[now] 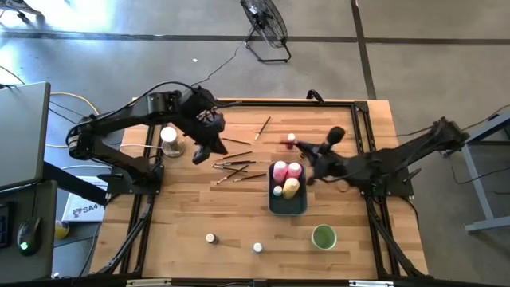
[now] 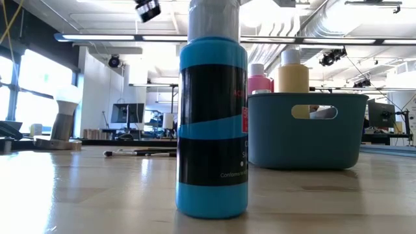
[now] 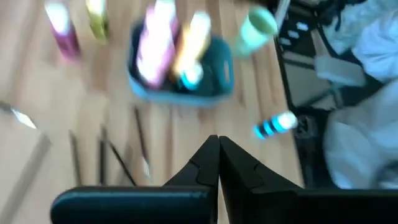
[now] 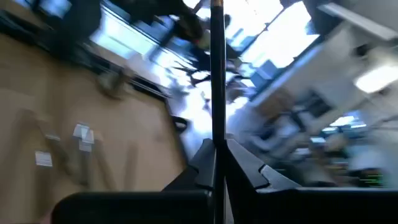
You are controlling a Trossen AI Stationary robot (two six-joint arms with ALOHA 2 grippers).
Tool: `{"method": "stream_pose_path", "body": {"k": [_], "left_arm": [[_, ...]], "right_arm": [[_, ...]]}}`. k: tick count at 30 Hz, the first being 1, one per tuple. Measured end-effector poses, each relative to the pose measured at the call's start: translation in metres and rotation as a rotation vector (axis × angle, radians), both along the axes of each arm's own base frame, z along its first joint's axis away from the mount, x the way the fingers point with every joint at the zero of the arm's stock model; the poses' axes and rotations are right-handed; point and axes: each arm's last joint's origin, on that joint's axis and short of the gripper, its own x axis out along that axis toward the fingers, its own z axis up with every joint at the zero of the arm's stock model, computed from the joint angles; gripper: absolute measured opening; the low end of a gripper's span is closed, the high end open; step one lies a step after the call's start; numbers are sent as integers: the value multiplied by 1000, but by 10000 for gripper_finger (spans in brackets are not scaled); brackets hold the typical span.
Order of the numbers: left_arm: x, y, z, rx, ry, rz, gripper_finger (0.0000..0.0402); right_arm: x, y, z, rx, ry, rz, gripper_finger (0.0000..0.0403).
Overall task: Pick & Place Paint Supplies
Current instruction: Put the black and gold paint brush into the green cup
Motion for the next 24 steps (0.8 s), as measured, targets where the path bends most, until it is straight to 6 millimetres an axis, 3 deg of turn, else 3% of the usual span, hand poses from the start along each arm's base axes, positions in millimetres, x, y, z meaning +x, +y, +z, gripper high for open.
{"method": "stream_pose_path", "body": {"k": [5, 8, 14, 19, 24], "left_arm": [[16, 4, 13, 170, -249, -55, 3], [33, 1, 6, 248, -406, -129, 3], [56, -16, -39, 391, -692, -206, 1], [58, -32, -80, 464, -999, -164, 1], [66, -48, -114, 453, -1115, -174, 1]], "right_arm": [[-35, 0, 5, 346, -37, 206, 8], [-44, 4, 5, 465, -58, 264, 9], [-47, 16, -6, 486, -60, 283, 8], [-50, 28, -22, 479, -121, 278, 8], [-50, 33, -47, 507, -216, 299, 8]]}}
